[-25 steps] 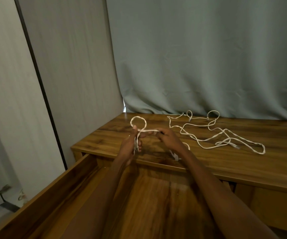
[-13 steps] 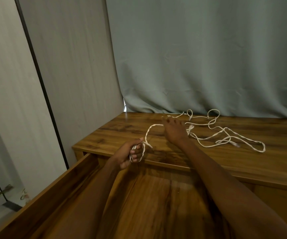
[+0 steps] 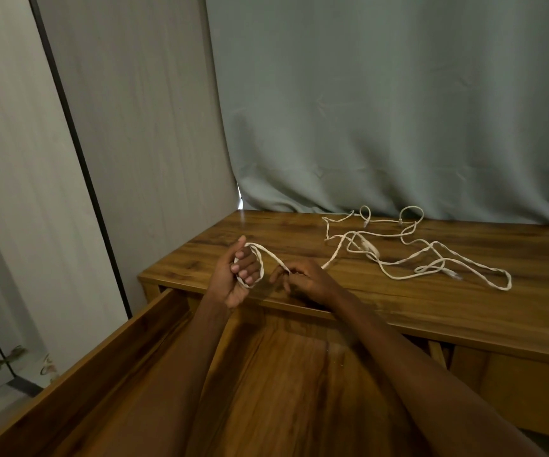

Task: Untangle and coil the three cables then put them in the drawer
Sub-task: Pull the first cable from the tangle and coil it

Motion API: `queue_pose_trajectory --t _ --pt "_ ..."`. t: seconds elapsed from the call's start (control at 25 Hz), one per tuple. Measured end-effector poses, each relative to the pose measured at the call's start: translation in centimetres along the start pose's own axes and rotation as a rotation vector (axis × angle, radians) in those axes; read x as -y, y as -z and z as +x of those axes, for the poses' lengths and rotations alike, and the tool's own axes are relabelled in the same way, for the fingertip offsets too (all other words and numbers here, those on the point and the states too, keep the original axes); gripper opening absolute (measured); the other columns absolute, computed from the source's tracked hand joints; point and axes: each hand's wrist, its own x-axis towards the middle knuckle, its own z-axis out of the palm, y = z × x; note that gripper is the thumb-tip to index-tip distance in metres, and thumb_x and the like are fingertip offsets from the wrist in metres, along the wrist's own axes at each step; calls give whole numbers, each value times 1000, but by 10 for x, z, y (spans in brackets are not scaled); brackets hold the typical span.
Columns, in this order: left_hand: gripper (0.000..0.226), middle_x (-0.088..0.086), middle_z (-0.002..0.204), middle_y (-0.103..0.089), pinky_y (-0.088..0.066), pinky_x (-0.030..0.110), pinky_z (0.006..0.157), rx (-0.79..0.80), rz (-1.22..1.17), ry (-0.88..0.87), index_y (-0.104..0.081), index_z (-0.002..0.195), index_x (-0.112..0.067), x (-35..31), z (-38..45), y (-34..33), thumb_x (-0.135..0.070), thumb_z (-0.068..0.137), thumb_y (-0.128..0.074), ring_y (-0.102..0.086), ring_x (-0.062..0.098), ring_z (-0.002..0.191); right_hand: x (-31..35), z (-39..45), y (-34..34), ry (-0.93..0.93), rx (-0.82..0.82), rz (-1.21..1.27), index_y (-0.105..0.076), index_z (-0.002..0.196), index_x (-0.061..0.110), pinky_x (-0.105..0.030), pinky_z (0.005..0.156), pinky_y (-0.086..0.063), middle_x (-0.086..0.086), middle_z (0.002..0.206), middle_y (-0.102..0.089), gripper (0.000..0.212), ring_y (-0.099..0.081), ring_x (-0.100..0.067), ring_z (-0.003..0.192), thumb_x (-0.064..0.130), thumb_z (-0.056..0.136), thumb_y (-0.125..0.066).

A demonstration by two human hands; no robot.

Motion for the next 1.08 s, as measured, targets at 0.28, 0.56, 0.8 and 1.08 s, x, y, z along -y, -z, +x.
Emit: queue_pose_trajectory --t 0.28,0.56,0.8,1.08 --pt "49 -5 41 -45 -38 21 41 136 -127 32 -52 62 -16 -5 -6 1 -32 106 -36 -44 9 39 16 4 8 37 -434 -280 -64 109 30 -28 59 -34 17 66 -53 33 -53 4 62 48 106 -36" --pt "50 -6 36 -43 -30 20 35 167 -35 71 -50 52 -18 -3 -8 -13 -30 101 -49 -40 7 32 35 44 44 108 -396 -1004 -66 119 31 -32 62 -36 -1 102 -74 51 -69 -25 86 56 106 -24" --pt "43 -6 37 -27 -27 23 36 151 -104 -103 -43 47 -19 -2 -1 -29 -25 90 -37 -24 10 35 37 53 39 200 -80 -1263 -63 123 36 -30 64 -35 -2 106 -74 48 -69 -25 90 56 106 -23" --pt "39 -4 46 -34 -32 27 50 -251 -160 -515 -39 55 -19 5 19 -36 -27 92 -34 -35 14 46 23 40 19 223 35 -1309 -63 117 16 -34 60 -38 -11 101 -73 45 -70 -34 83 46 107 -31"
